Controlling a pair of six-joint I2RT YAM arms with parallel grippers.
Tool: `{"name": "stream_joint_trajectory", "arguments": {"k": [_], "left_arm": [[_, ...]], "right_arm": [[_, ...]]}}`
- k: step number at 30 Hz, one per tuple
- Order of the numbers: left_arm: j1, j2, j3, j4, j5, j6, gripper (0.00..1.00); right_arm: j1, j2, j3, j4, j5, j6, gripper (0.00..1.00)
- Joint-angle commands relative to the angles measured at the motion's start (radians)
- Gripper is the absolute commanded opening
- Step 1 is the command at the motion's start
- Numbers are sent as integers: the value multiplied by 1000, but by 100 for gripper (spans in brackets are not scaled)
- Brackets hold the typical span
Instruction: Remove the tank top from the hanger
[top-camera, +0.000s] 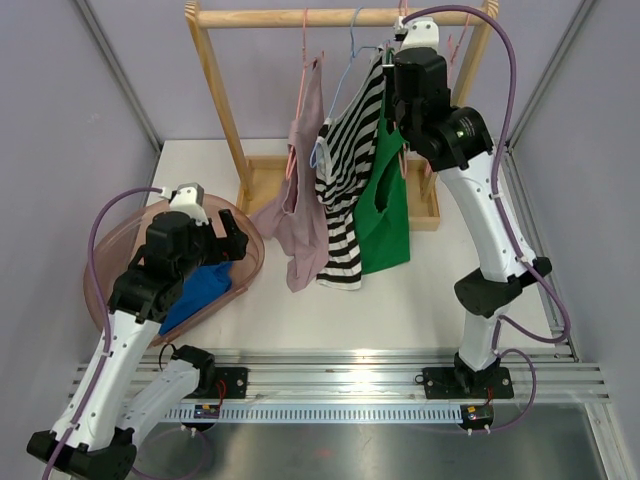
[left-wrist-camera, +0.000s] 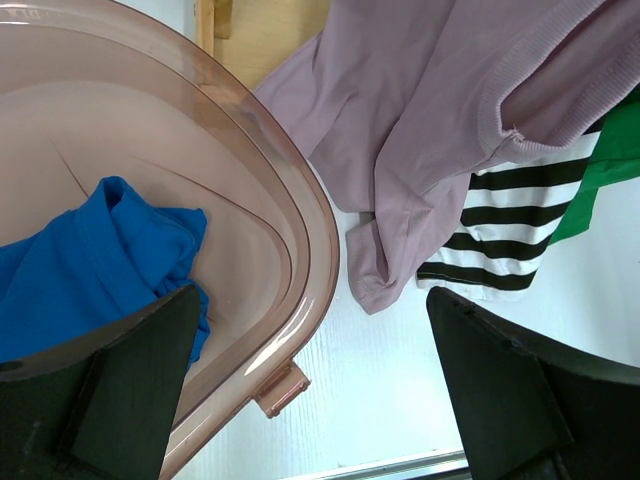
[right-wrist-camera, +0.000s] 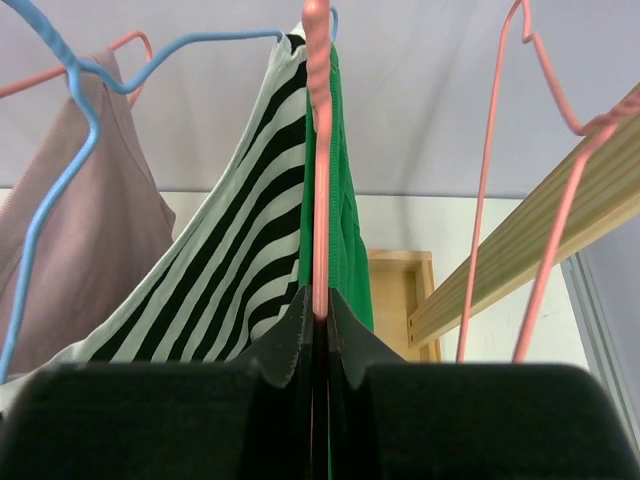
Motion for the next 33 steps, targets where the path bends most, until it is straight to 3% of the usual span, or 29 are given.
{"name": "stream_joint_trajectory", "arguments": {"k": [1, 9, 18, 27, 33], "left_arm": [[-11, -11, 0, 56, 31, -1, 99], [-28, -24, 21, 67, 58, -13, 99], [-81, 4, 89, 122, 146, -50, 99], [-327, 88, 156, 297, 24, -97, 99], [-512, 182, 196, 464, -61, -39, 99]], "right_arm": [[-4, -98, 62, 70, -33, -26, 0], [-2, -207, -34, 44, -91, 5, 0], [-2, -472, -416, 75, -278, 85, 0], [-2, -794, -752, 72, -433, 106, 0], [-2, -1006, -925, 15, -491, 139, 0]]}}
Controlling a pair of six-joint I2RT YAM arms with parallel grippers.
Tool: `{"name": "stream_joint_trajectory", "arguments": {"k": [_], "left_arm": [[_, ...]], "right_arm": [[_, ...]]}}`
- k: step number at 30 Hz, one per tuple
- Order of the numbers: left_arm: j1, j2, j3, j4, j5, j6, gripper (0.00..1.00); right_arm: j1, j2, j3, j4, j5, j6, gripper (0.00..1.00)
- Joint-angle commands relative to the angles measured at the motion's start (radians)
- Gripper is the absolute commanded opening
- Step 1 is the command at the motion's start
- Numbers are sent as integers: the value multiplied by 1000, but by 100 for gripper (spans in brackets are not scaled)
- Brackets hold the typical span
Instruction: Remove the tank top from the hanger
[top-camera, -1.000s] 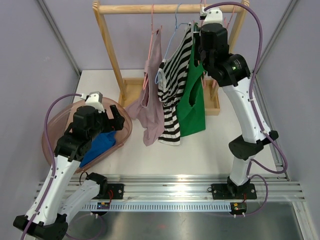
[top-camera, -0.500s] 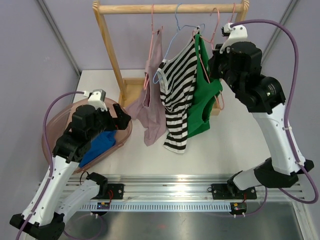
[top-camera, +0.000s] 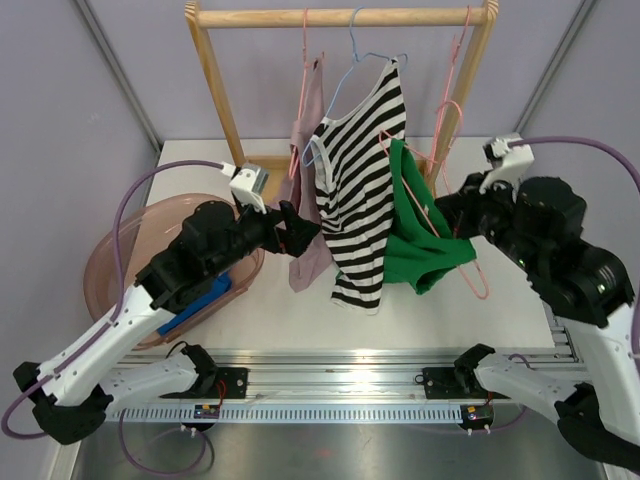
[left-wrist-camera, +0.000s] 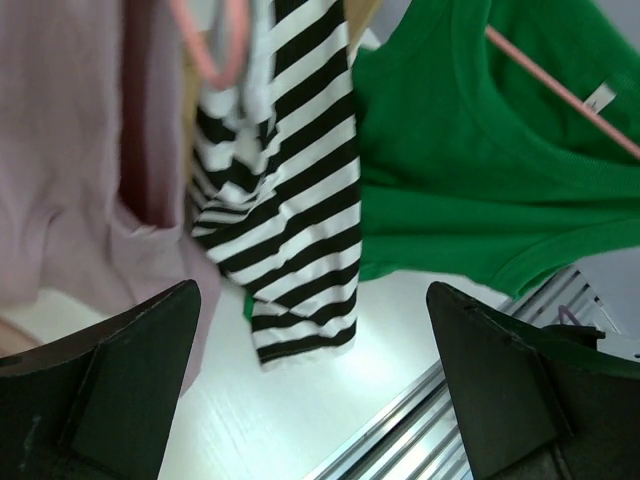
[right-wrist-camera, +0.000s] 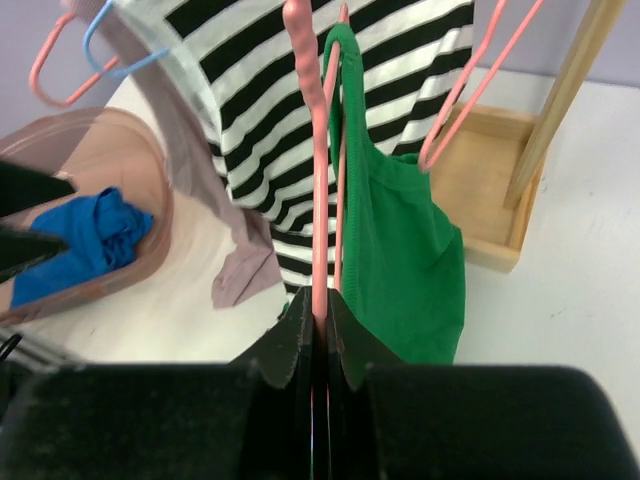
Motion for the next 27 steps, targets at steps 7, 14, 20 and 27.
{"name": "stream_joint_trajectory", "arguments": {"k": [7, 14, 20, 27], "left_arm": [[-234, 180, 174, 293, -99, 173, 99], [-334, 323, 319, 379, -41, 278, 99], [-394, 436, 412, 419, -65, 328, 94], [-400, 510, 445, 402, -104, 335, 74]], "right_arm": [[-1, -289, -113, -25, -142, 76, 0], [-1, -365, -82, -83, -234, 104, 0], [-1, -375, -44, -103, -300, 112, 0], [-1, -381, -4, -117, -295, 99, 0]]}}
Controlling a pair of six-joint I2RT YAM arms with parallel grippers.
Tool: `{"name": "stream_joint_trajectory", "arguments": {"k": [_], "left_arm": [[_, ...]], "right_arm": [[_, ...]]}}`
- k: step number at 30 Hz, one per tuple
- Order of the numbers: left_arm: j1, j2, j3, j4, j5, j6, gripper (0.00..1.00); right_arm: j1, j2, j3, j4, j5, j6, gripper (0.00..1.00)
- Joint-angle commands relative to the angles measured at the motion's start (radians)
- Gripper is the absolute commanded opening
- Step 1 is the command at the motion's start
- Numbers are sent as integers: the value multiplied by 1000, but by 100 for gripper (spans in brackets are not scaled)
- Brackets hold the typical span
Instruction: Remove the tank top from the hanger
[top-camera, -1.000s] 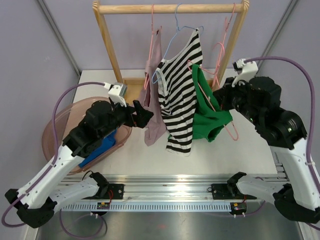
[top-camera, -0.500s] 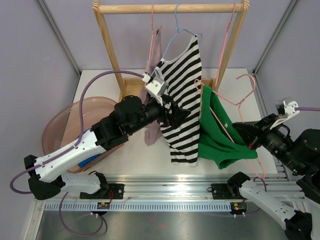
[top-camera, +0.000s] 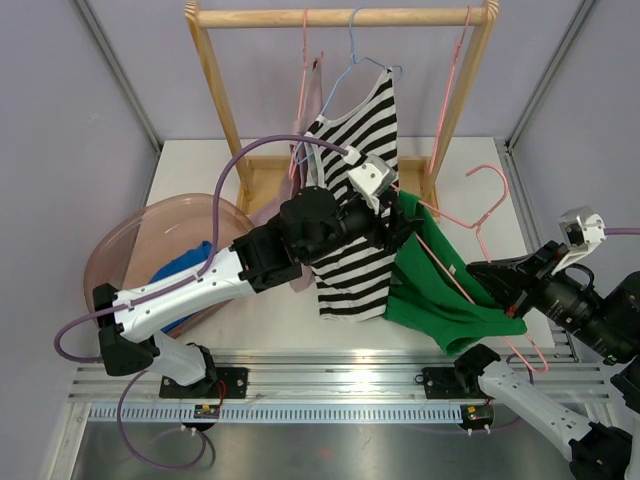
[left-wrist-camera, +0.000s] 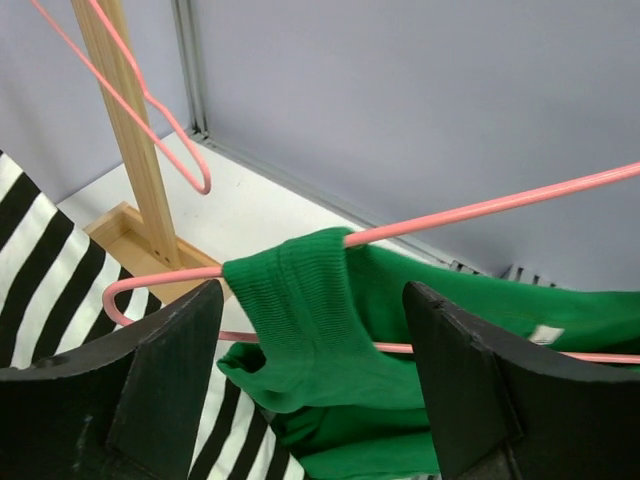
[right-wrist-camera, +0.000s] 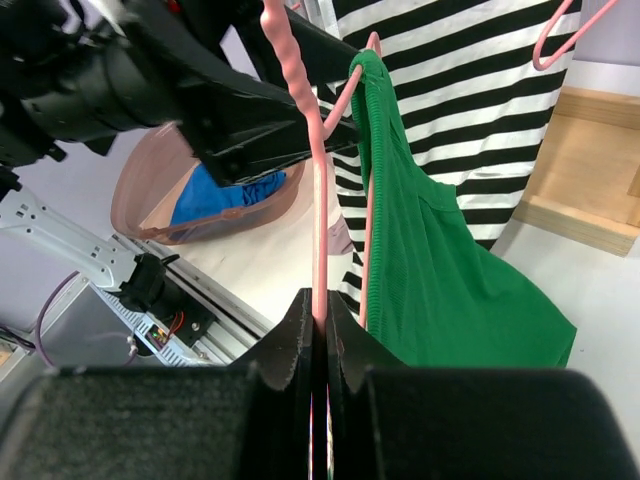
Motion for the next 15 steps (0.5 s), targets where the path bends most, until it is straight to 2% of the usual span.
{"name": "stream_joint_trajectory", "arguments": {"k": [1, 4, 5, 7, 8, 11, 12, 15], "left_arm": [[-3, 15, 40, 58, -46, 23, 70], [-6, 21, 32, 58, -70, 29, 55], [-4, 22, 31, 59, -78, 29, 41], [-6, 21, 31, 58, -104, 35, 31], [-4, 22, 31, 59, -118, 37, 19], [-6, 21, 32, 53, -197, 40, 9], [-4, 21, 34, 53, -219, 40, 0], [-6, 9, 31, 37, -358, 25, 0]], "right_arm": [[0, -11, 51, 54, -13, -1, 0], [0, -11, 63, 57, -9, -1, 0], [0, -12, 63, 57, -10, -4, 0], [0, -11, 60, 62, -10, -7, 0], [0, -9, 59, 62, -13, -9, 0], [0, -6, 52, 62, -16, -15, 0], [0, -3, 48, 63, -16, -21, 0], [0, -5, 36, 63, -9, -39, 0]]}}
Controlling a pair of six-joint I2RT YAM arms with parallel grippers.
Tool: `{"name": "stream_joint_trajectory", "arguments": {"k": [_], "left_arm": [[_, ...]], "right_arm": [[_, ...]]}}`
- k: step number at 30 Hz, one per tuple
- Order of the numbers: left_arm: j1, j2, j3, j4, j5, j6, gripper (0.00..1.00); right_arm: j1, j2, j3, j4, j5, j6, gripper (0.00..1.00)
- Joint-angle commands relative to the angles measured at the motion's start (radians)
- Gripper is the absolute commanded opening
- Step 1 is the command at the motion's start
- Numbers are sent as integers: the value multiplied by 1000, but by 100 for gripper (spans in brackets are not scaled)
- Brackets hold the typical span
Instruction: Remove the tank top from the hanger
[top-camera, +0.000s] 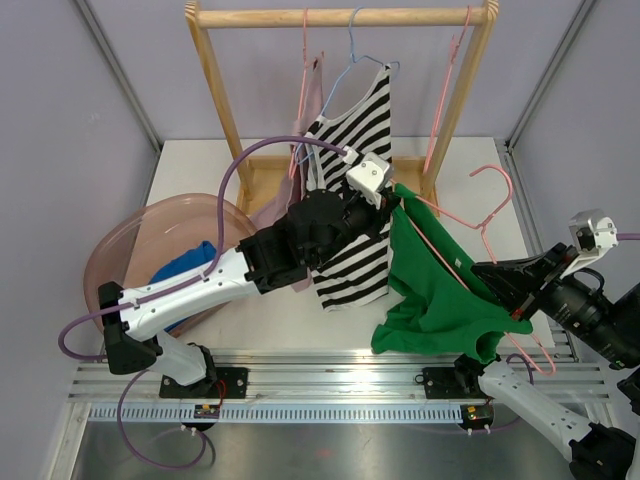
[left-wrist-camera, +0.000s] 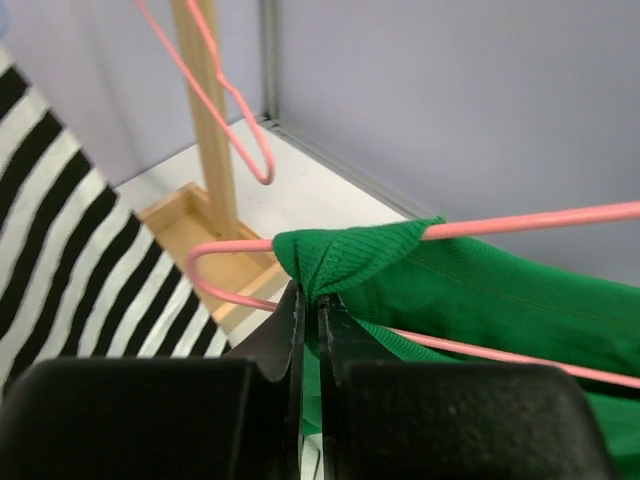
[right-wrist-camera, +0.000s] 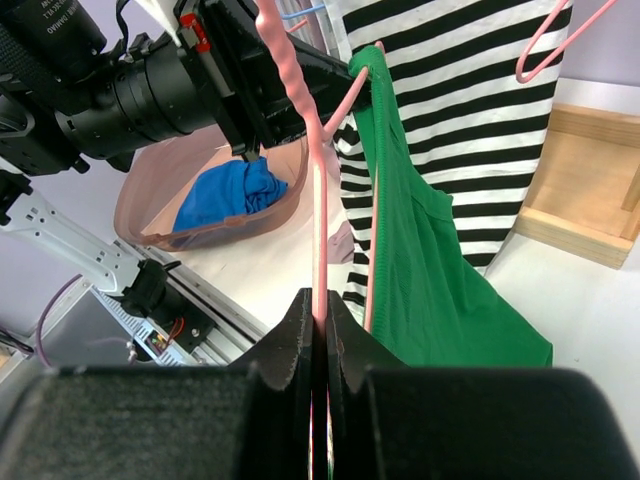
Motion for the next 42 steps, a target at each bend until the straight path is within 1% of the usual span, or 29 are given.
{"name": "stream_joint_trajectory", "arguments": {"k": [1, 3, 4, 7, 11, 15, 17, 18, 19, 20, 21, 22, 23, 24, 25, 26, 27, 28, 29, 30, 32, 33, 36, 37, 38, 39, 40, 41, 42], "left_arm": [[2, -38, 22, 38, -274, -10, 0], [3, -67, -12, 35, -373, -36, 0], [3, -81, -23, 31, -471, -41, 0], [18, -146, -52, -21, -618, -77, 0], [104, -245, -60, -161, -643, -175, 0], [206, -286, -43, -288, -584, -241, 0], [232, -303, -41, -327, -519, -254, 0], [235, -330, -52, -325, -460, -243, 0], [235, -346, -90, -315, -414, -235, 0], [235, -361, -112, -302, -366, -229, 0], [235, -384, -135, -275, -322, -228, 0], [233, -424, -164, -258, -212, -222, 0], [233, -455, -231, -230, -129, -206, 0], [233, -479, -272, -168, -46, -179, 0], [233, -504, -311, -134, 125, -167, 0], [232, -553, -384, -76, 215, -156, 0], [230, -570, -415, -57, 296, -139, 0], [229, -590, -443, -37, 452, -137, 0], [221, -610, -469, -11, 519, -136, 0], [215, -618, -507, 0, 626, -131, 0], [184, -625, -544, 37, 695, -130, 0], [172, -624, -572, 48, 758, -128, 0], [126, -613, -598, 49, 792, -119, 0], [118, -613, -612, 40, 751, -119, 0], [112, -615, -618, 14, 721, -120, 0], [111, -616, -619, -6, 647, -122, 0], [112, -618, -623, -29, 612, -123, 0], [111, -618, -623, -70, 581, -123, 0], [109, -619, -624, -89, 552, -125, 0]], "right_arm": [[0, 3, -1, 65, -8, -39, 0], [0, 8, -11, 65, -17, -61, 0], [0, 10, -15, 67, -31, -70, 0], [0, 7, -33, 87, -103, -99, 0], [0, -4, -60, 142, -216, -130, 0], [0, -18, -100, 208, -311, -179, 0], [0, -48, -134, 293, -362, -190, 0], [0, -65, -189, 336, -385, -194, 0], [0, -85, -224, 392, -406, -193, 0], [0, -107, -267, 527, -431, -181, 0], [0, -149, -365, 603, -434, -141, 0], [0, -171, -413, 680, -427, -121, 0], [0, -206, -460, 828, -401, -100, 0], [0, -217, -543, 896, -384, -66, 0], [0, -220, -576, 957, -370, -50, 0], [0, -210, -599, 1046, -342, -37, 0], [0, -201, -626, 1082, -328, -17, 0], [0, -185, -633, 1126, -316, -4, 0], [0, -147, -637, 1178, -305, 6, 0], [0, -126, -634, 1202, -310, 26, 0], [0, -52, -621, 1261, -330, 52, 0], [0, -27, -614, 1279, -334, 75, 0], [0, 48, -579, 1296, -315, 103, 0], [0, 60, -564, 1274, -290, 105, 0], [0, 80, -517, 1183, -210, 99, 0], [0, 88, -489, 1124, -162, 91, 0], [0, 95, -467, 1057, -116, 82, 0], [0, 106, -432, 961, -29, 73, 0], [0, 108, -420, 919, 12, 63, 0]]}}
